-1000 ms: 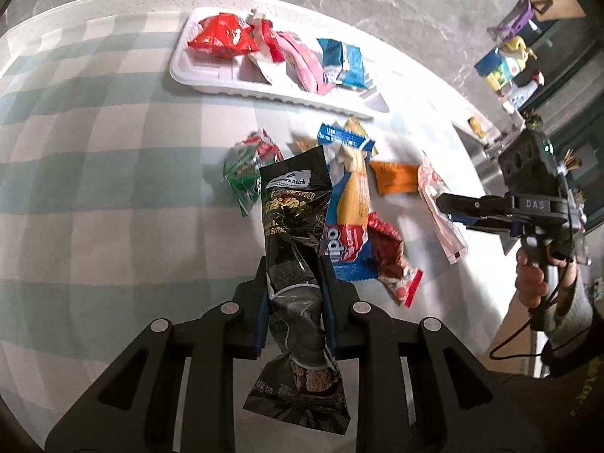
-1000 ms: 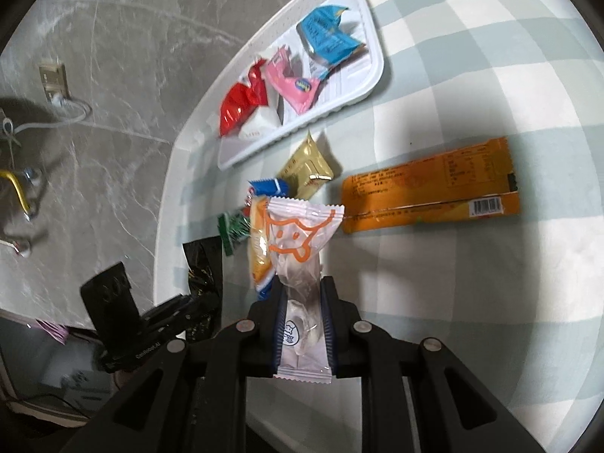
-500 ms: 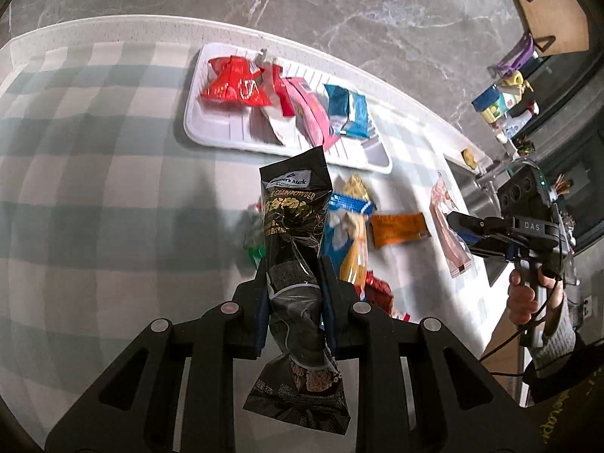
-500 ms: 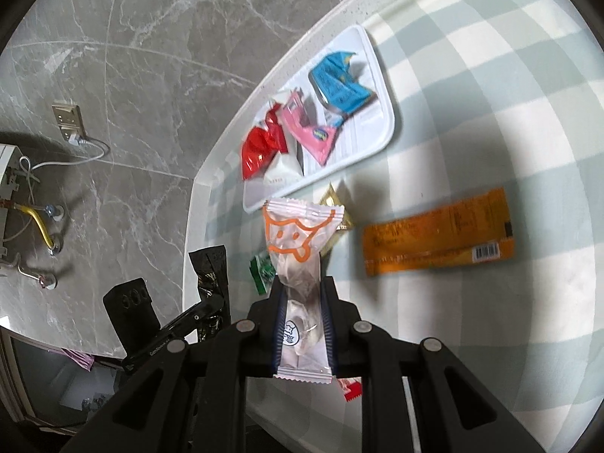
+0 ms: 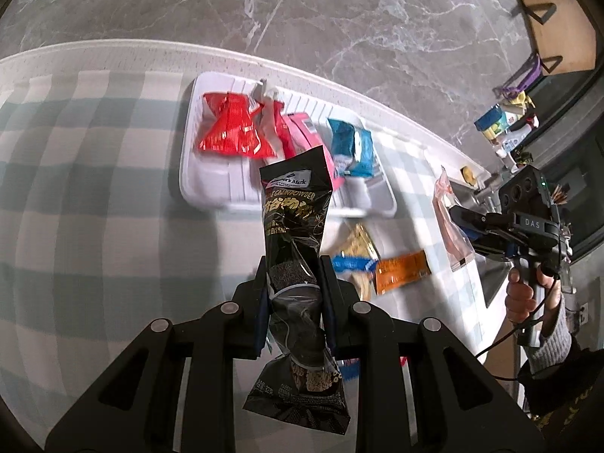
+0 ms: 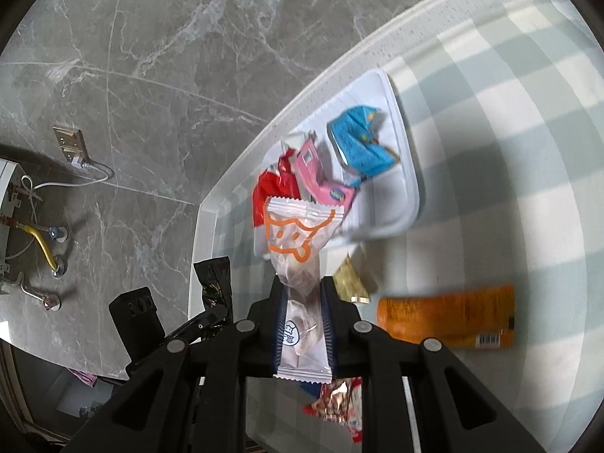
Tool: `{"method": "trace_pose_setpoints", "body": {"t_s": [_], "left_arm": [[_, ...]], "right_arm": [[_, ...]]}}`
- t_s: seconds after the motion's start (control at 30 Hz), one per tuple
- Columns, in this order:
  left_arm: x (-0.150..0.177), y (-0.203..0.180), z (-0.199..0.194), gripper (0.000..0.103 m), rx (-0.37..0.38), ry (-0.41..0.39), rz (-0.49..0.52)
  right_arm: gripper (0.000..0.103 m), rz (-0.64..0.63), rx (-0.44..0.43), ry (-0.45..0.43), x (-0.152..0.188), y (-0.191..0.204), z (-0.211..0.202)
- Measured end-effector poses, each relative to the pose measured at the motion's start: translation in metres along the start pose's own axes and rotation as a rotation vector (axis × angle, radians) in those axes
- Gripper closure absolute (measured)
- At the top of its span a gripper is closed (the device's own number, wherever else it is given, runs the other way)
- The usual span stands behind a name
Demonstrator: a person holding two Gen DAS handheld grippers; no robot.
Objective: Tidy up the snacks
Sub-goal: 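Lift and carry the black bag with the left tool while the right tool carries its packet to the tray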
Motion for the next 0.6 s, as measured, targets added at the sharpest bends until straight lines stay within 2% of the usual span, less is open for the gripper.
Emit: {"method": "trace_pose_setpoints", "body": {"t_s": [0.4, 0.6], "left_arm": [[-0.059, 0.014, 0.027, 0.082, 0.004, -0.001, -0.015], [-0.083, 0.018, 0.047, 0.082, -0.017, 0.006, -0.031]], "right_arm": [[0.084, -0.015, 0.016, 0.023, -0.037, 0.009, 0.030], [0.084, -0.023, 0.021, 0.035, -0.053, 0.016, 0.047]]}}
Point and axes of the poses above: each gripper's, at about its wrist camera, not at the fingertips, and z roughly the way its jaws point, y to its left, x to its underside, the point moved 5 cm from there along z, roughly the way its jaws point, and after that the axes turned 14 degrees about x, right-handed, at the moved point
